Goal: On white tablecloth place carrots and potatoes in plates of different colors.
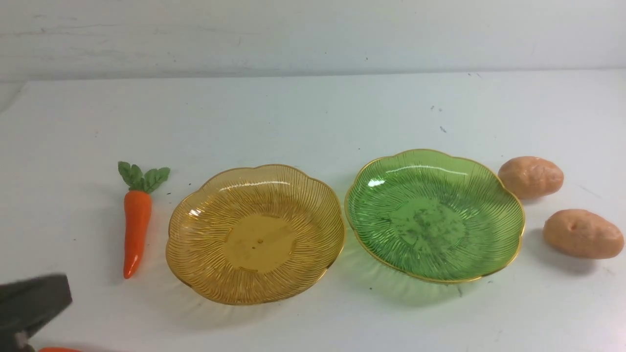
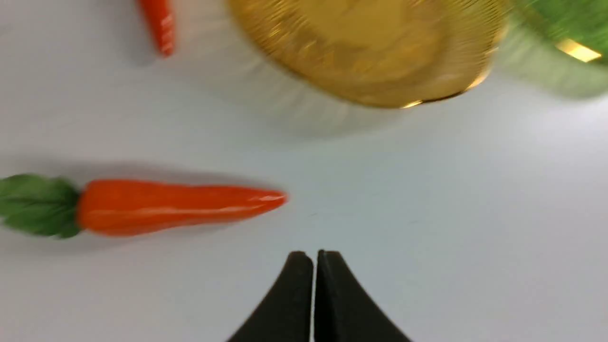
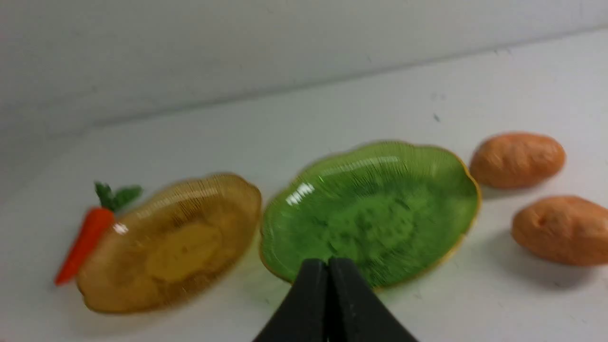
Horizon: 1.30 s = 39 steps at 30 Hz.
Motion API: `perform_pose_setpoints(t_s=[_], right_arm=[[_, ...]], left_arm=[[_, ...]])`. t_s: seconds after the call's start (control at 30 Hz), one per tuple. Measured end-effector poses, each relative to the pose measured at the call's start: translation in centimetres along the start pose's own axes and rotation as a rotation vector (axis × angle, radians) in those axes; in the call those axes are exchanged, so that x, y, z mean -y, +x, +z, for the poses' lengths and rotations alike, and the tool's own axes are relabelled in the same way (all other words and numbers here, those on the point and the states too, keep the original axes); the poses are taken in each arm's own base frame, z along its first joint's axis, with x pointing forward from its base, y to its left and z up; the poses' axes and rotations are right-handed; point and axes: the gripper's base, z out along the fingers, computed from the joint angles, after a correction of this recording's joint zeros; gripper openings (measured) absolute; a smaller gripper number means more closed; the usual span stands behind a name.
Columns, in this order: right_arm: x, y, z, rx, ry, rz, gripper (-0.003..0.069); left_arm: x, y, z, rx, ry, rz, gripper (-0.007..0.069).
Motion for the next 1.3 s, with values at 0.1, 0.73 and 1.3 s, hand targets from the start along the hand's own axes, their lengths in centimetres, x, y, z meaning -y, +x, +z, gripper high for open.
perform_pose_setpoints(t_s=[0.1, 0.73, 1.3], right_arm=[[0.2, -0.6, 0.2, -0.137, 0.073, -0.064, -0.0015], [1.4, -0.3, 2.3, -0.390, 0.180, -0.150, -0.0015], [1.3, -0.3, 2.3, -0.391, 0.175, -0.153, -0.0015]], left_arm=[[-1.5, -1.8, 1.6, -0.129, -0.141, 0.039, -0.0003], [-5.3, 0.1, 10.9, -0.337, -0.332, -0.406, 0.0393], [-7.4, 0.4, 14.9, -0.179, -0.479, -0.816, 0.0574]])
